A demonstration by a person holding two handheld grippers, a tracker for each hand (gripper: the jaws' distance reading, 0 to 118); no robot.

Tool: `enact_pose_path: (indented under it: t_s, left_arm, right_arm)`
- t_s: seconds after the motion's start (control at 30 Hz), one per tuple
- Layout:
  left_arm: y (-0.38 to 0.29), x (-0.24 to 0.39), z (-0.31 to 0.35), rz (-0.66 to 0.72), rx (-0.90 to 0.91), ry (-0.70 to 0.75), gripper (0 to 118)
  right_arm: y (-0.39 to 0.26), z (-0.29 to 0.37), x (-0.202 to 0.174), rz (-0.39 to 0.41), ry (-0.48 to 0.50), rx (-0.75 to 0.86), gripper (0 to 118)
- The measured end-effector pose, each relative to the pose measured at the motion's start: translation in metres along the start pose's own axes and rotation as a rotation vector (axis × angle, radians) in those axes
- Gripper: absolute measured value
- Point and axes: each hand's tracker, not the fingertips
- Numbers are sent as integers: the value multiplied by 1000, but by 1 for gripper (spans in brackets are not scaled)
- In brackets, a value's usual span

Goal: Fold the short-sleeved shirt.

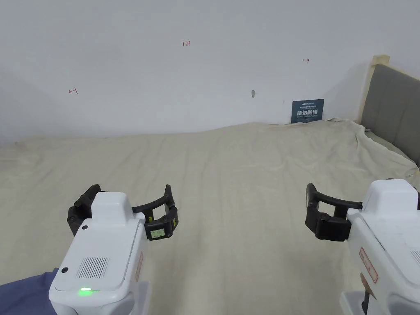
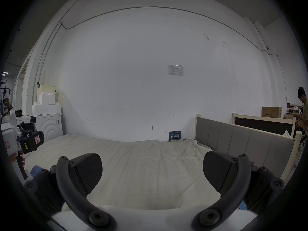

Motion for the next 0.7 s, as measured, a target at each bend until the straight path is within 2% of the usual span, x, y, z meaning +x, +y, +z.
enact_pose_path:
  t_s: [0.7]
  left_arm:
    - [0, 1, 2, -5, 11, 3, 118]
  right_arm:
    - [1, -1, 2, 0, -3, 6, 118]
